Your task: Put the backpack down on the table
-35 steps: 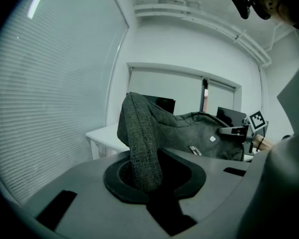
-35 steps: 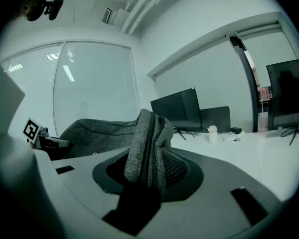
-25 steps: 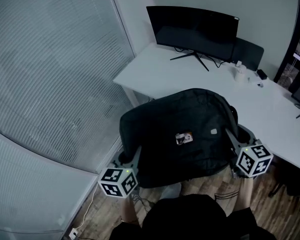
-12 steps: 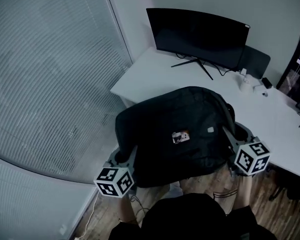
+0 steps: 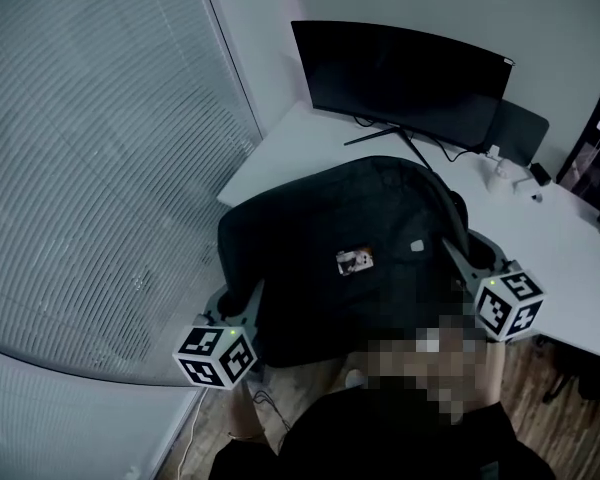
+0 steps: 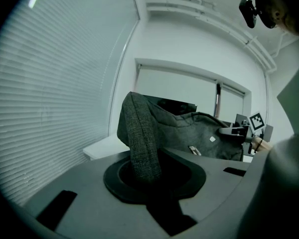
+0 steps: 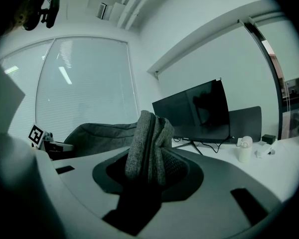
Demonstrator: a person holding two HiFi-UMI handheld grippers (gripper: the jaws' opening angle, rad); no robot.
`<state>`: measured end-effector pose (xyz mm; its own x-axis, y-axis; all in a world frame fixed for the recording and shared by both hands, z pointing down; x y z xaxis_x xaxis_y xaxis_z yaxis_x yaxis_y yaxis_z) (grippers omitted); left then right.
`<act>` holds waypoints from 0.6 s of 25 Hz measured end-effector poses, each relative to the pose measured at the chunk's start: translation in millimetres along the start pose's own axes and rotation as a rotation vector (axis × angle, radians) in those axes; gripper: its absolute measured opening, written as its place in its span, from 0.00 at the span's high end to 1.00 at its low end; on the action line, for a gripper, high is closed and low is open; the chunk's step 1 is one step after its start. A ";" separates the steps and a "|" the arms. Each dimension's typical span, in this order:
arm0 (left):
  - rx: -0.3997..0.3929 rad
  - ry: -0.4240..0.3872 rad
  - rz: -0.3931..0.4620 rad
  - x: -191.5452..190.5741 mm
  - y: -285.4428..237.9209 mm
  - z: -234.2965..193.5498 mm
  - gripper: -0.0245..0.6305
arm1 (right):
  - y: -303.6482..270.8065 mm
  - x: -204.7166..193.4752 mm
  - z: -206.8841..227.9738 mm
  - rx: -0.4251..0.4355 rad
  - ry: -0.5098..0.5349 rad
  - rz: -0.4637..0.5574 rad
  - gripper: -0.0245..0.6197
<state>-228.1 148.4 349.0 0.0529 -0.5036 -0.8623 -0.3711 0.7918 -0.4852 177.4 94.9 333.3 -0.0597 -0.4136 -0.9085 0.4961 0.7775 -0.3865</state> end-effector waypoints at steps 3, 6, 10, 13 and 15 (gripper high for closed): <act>-0.007 -0.015 0.012 13.3 -9.4 -10.9 0.84 | -11.9 11.6 1.6 -0.003 0.005 0.015 0.75; -0.010 -0.035 0.020 29.7 -18.1 -15.9 0.84 | -20.3 23.6 7.7 -0.004 0.001 0.029 0.75; -0.010 -0.043 0.019 47.0 -27.8 -18.3 0.84 | -29.0 37.4 16.2 -0.002 -0.007 0.033 0.75; -0.015 -0.043 0.021 57.5 -42.8 -26.3 0.84 | -43.5 46.6 23.9 -0.006 -0.007 0.033 0.75; -0.019 -0.042 0.022 62.8 -57.1 -33.8 0.84 | -57.2 51.4 30.5 -0.010 -0.006 0.034 0.75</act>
<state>-235.0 59.9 327.4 0.0831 -0.4706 -0.8784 -0.3897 0.7959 -0.4633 172.4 14.7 313.6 -0.0380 -0.3899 -0.9201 0.4891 0.7956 -0.3574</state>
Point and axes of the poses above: the fingertips, and each gripper's own axes: y backward along the fingers, z to its right, x out of its top, the point moved 9 cm from there along y, backward along the fingers, and after that the axes turned 14 degrees about -z, right-handed, at the moved point
